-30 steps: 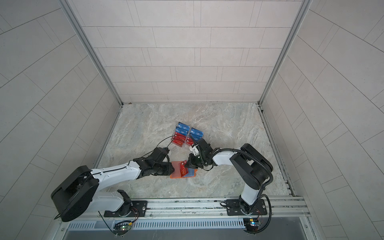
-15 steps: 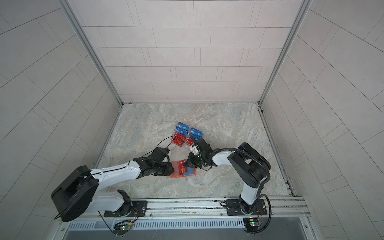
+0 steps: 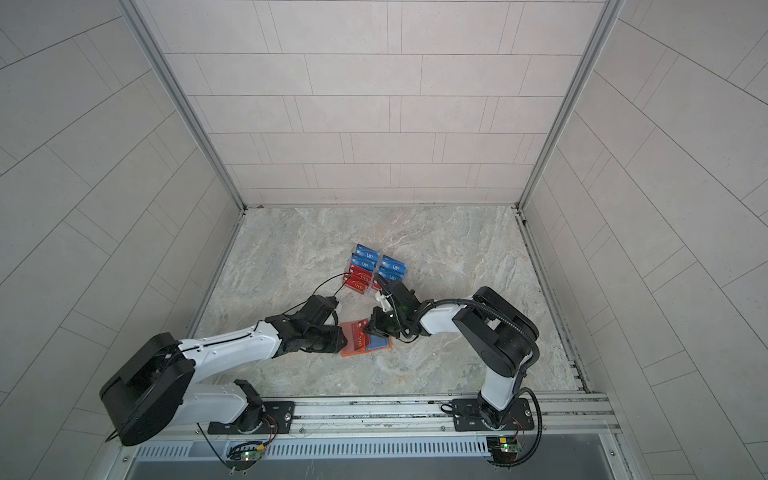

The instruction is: Put the credit cards into the card holder

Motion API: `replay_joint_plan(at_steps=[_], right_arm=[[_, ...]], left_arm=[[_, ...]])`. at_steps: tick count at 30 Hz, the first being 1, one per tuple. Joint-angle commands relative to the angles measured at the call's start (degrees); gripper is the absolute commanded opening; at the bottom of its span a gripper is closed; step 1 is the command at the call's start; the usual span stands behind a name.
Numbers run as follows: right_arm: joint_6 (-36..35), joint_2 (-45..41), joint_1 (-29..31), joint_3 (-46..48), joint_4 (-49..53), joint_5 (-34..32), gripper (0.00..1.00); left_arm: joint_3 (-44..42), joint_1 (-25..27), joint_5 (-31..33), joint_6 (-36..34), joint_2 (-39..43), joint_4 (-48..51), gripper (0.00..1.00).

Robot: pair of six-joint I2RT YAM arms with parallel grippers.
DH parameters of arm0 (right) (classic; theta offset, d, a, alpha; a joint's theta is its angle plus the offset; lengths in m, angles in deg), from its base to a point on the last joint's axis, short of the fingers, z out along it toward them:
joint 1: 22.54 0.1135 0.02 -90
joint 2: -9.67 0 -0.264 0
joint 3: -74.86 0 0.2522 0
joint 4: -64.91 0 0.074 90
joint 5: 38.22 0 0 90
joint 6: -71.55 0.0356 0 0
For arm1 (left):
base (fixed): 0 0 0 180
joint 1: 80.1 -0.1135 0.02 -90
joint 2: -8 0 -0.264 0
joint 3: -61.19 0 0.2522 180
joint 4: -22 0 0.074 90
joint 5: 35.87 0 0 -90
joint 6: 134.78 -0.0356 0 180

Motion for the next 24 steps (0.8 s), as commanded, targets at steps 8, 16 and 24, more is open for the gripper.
replay_joint_plan(at_steps=[8, 16, 24], right_arm=[[-5.17, -3.29, 1.64, -2.10, 15.39, -9.17, 0.16], [-6.29, -3.63, 1.69, -2.45, 16.24, -6.88, 0.29], [-8.25, -3.13, 2.98, -6.04, 21.68, -6.97, 0.31]], left_arm=[[1.20, -0.91, -0.84, 1.62, 1.14, 3.58, 0.38], [0.29, -3.59, -1.97, 5.08, 0.97, -0.01, 0.43], [0.08, -3.59, -3.02, 5.70, -0.50, -3.34, 0.36]])
